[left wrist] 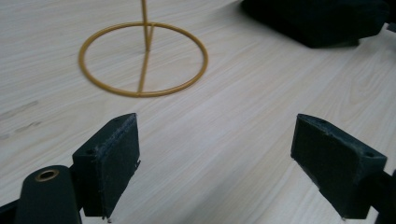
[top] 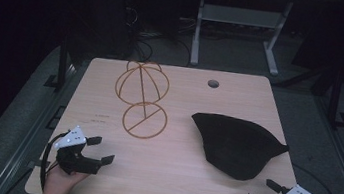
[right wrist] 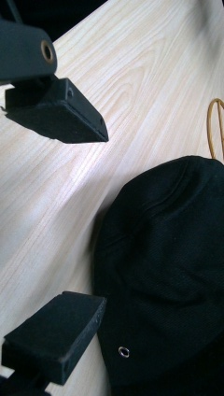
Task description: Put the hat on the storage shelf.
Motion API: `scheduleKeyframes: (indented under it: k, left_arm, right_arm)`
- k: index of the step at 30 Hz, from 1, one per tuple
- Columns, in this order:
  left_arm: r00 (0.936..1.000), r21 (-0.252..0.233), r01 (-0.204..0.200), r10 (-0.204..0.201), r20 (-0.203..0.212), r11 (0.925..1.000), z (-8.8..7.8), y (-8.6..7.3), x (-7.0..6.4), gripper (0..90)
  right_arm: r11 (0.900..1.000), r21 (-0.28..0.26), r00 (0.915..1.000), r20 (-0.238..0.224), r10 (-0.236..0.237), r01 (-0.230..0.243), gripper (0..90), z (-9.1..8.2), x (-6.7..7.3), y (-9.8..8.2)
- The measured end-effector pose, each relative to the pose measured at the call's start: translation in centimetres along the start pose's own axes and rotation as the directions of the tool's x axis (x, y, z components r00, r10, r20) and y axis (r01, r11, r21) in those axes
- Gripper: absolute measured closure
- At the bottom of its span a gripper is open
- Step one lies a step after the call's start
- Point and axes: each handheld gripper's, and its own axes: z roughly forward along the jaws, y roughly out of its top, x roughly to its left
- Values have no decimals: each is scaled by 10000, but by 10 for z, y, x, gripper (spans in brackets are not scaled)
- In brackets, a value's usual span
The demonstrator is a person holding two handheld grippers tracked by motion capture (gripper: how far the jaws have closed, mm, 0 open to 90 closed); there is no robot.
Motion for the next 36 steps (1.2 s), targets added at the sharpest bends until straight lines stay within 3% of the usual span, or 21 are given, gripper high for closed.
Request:
scheduleKeyframes:
  k: [3,4,7,17,20,29,31,33,34,36]
  left_arm:
    - [9998,21,-137,137,161,9999,3,5,-2,148]
    - [9990,-53,-47,49,450,10000,6,9,-2,148]
    - [9975,-74,-80,85,707,9999,9,14,-4,148]
    - [9924,130,-669,652,1039,9977,23,36,-16,148]
    - [9871,282,-1075,1033,1226,9938,30,46,-21,149]
    - [9752,354,-1611,1536,1591,9863,44,70,-36,149]
    - [9685,433,-1867,1765,1754,9815,51,80,-42,148]
    - [9666,435,-1940,1834,1790,9800,53,82,-44,148]
    - [9603,452,-2156,2034,1911,9754,58,90,-49,148]
    - [9587,467,-2183,2052,1970,9748,61,93,-52,148]
  right_arm:
    - [10000,-20,10000,-30,28,-28,164,-1,-1,0]
    - [10000,-21,10000,-22,57,-57,164,-1,-1,-1]
    - [9999,-58,9999,-66,108,-109,164,-1,0,-1]
    - [9999,-137,10000,-54,72,-73,164,-1,0,1]
    - [9999,-117,10000,-83,-2,1,164,-1,2,1]
    - [9998,-186,10000,-73,-48,47,164,-3,3,2]
    - [9997,-219,9999,-69,-72,71,164,-3,3,3]
    - [9997,-222,10000,-63,-73,71,165,-4,3,3]
    - [9997,-240,10000,-62,-54,53,164,-4,3,2]
    - [9997,-236,10000,-75,-40,38,164,-4,3,2]
